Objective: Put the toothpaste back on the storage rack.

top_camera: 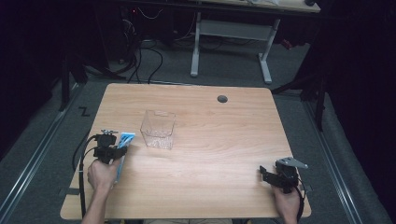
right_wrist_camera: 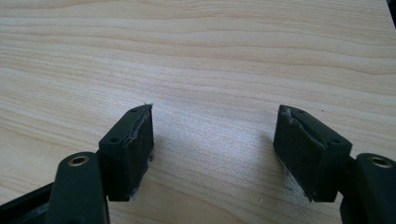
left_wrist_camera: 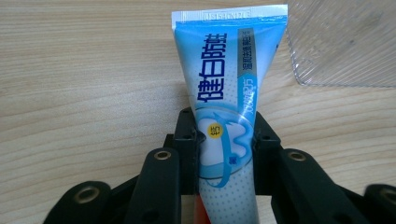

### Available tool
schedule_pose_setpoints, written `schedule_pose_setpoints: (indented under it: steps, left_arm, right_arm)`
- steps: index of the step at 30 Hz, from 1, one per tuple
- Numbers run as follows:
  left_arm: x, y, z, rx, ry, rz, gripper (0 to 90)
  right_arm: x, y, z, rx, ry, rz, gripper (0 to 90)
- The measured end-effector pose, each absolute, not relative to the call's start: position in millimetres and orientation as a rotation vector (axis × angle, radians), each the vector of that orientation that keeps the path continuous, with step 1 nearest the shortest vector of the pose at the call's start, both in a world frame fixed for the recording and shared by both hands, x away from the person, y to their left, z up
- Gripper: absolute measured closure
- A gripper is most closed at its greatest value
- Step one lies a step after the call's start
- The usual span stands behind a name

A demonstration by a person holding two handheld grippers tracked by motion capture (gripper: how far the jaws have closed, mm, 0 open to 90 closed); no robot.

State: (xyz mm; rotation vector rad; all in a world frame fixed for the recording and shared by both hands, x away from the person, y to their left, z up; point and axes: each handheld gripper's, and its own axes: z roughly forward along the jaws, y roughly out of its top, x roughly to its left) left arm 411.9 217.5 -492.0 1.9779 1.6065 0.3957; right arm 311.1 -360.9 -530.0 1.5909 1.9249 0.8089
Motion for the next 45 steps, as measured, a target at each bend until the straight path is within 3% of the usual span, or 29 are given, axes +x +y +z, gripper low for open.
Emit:
schedule_pose_setpoints:
  steps: [45]
  left_arm:
    - [379, 224, -445, 1.874, 1.455, 0.447, 69.9]
  right_arm:
    - [311, -361, -530, 1.590, 1.923, 0.812, 28.8]
